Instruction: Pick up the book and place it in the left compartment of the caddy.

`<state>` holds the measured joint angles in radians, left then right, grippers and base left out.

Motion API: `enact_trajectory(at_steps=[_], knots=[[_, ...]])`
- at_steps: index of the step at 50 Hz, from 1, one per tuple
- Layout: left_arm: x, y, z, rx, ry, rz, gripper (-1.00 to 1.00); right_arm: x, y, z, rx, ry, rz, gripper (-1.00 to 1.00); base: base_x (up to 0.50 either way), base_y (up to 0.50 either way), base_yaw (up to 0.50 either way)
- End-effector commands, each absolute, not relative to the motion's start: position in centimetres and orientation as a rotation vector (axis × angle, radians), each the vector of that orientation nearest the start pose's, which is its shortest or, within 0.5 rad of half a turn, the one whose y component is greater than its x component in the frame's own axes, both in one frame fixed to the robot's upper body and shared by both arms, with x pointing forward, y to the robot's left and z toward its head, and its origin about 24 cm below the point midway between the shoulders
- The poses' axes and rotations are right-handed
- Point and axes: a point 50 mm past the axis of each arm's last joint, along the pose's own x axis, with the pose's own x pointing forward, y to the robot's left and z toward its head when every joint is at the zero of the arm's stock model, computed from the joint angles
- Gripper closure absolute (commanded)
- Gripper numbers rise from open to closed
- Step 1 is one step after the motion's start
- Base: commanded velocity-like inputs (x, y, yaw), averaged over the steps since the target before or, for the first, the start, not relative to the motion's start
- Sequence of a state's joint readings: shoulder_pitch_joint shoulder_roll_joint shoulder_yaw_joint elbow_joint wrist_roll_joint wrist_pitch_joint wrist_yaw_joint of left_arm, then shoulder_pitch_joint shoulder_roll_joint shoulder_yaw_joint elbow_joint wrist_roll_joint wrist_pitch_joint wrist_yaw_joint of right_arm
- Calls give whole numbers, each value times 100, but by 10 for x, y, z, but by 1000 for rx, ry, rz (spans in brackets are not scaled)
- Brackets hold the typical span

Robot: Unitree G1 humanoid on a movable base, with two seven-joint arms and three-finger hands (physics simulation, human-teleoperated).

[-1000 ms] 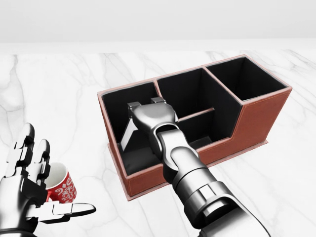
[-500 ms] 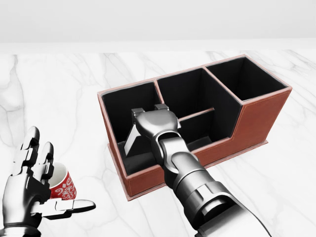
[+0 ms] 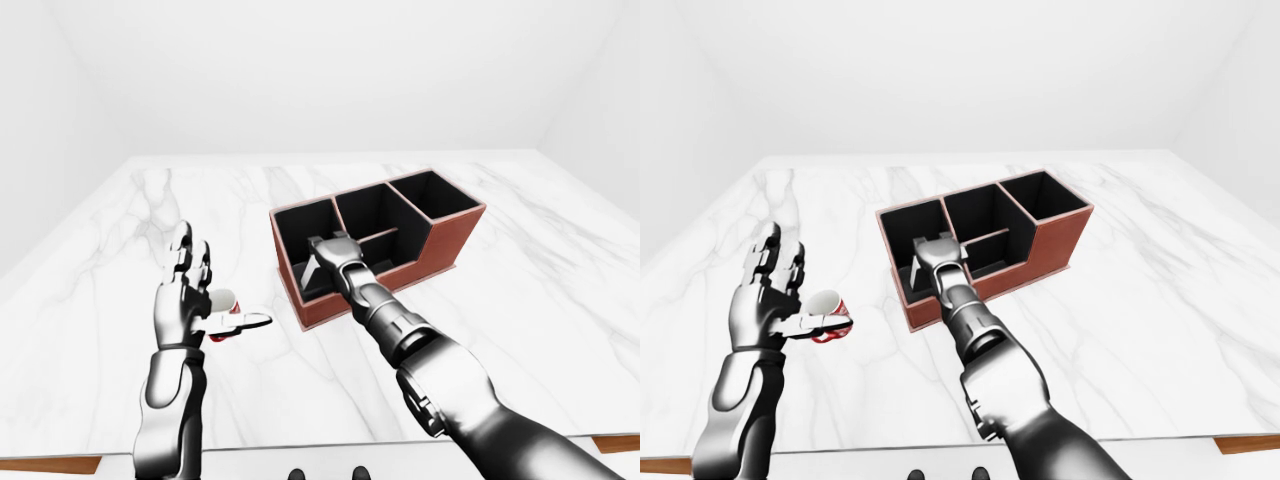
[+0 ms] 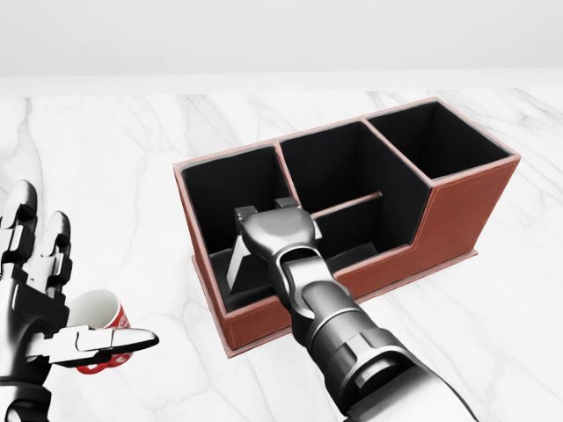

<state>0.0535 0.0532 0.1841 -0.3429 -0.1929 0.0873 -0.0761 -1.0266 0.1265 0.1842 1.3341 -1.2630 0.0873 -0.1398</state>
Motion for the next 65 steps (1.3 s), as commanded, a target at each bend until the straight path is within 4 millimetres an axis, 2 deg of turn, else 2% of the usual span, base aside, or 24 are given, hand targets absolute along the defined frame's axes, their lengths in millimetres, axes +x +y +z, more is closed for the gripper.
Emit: enact_trajectory(at_steps=[1,6,22,32,33,36,37,38,40,41,42,45,57,65], knots=[[227,197,125,-91,-324,83,-100,374,-28,59,-1518,-5,381,100,0,0,0],[229,199,123,-94,-316,84,-100,373,-28,56,-1513,3,385,100,0,0,0],[243,209,93,-118,-184,86,-100,371,-26,54,-1480,7,378,100,0,0,0],[243,210,87,-123,-169,86,-100,370,-24,54,-1457,-9,352,98,0,0,0],[243,209,87,-123,-169,85,-100,370,-25,55,-1454,-9,349,94,0,0,0],[241,208,88,-123,-169,85,-100,370,-25,55,-1451,-11,344,42,0,0,0],[240,208,89,-123,-170,84,-100,370,-25,55,-1450,-10,344,5,0,0,0],[240,207,90,-123,-173,84,-100,370,-25,54,-1450,-10,344,-7,0,0,0],[238,207,94,-120,-190,85,-100,370,-25,54,-1448,-9,343,-51,0,0,0],[238,206,95,-120,-190,85,-100,370,-25,54,-1448,-8,343,-62,0,0,0],[238,206,95,-119,-194,85,-100,370,-26,54,-1450,-7,344,-91,0,0,0],[237,206,97,-118,-202,85,-100,370,-26,54,-1449,-7,343,-100,0,0,0],[242,207,87,-123,-168,80,-100,370,-27,54,-1451,-1,347,-100,0,0,0],[238,206,94,-122,-187,81,-100,372,-22,58,-1438,39,414,-100,0,0,0]])
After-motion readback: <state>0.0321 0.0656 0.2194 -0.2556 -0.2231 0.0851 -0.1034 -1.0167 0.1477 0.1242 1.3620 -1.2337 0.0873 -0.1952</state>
